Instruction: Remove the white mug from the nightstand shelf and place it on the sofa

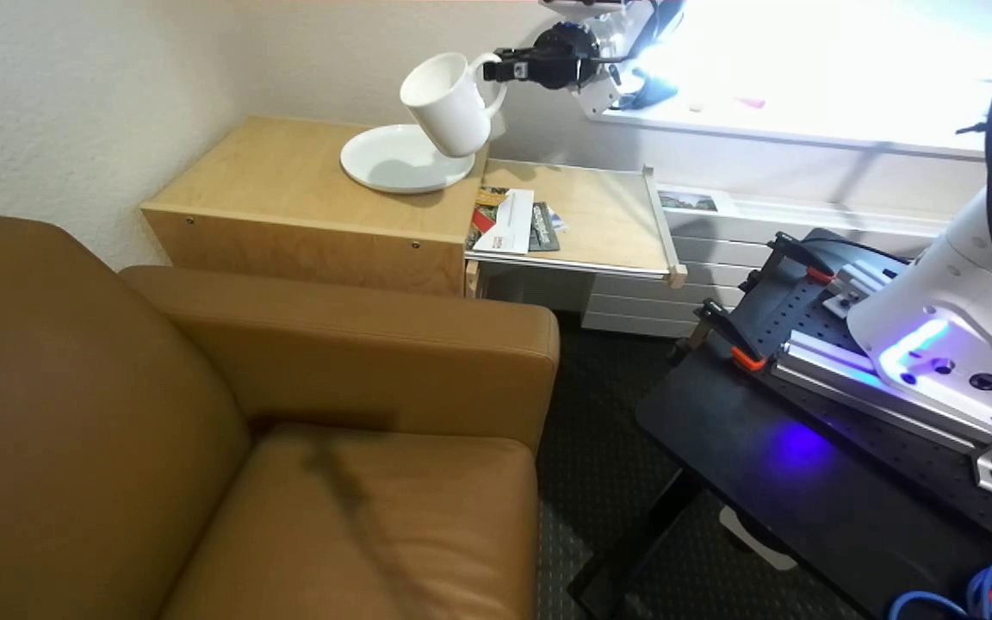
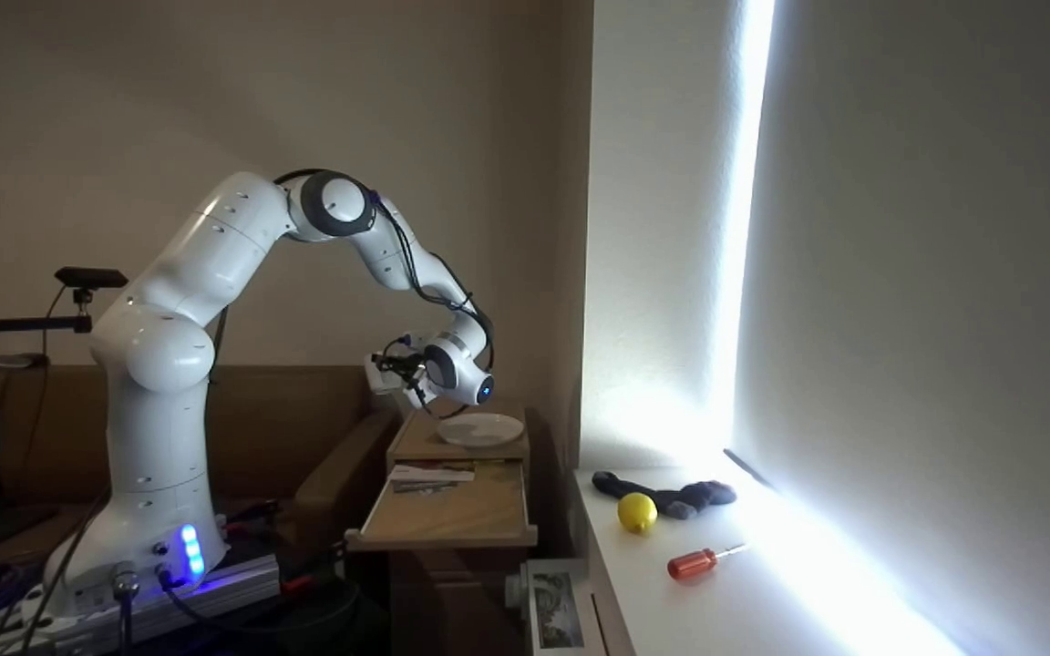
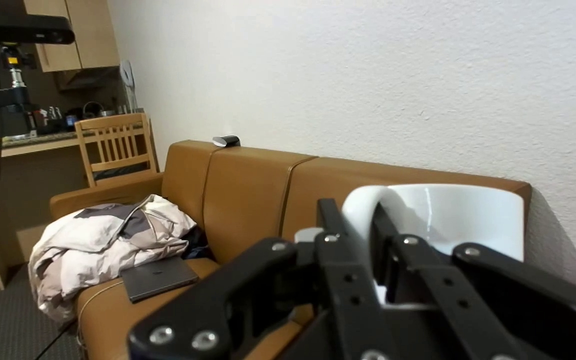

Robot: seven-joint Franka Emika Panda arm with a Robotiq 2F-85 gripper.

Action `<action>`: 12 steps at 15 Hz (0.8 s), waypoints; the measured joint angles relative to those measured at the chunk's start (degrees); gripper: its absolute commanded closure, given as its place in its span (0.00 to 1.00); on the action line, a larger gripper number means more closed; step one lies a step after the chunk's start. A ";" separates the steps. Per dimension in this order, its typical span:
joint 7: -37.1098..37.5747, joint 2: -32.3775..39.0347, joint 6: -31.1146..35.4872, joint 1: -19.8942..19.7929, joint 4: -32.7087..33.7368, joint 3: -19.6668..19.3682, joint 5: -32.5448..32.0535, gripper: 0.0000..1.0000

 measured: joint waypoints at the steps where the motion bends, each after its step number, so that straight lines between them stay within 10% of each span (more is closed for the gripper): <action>1: 0.00 0.25 0.00 0.00 0.02 0.00 0.00 0.96; 12: 6.20 19.00 -16.53 -4.33 10.94 2.74 12.41 0.96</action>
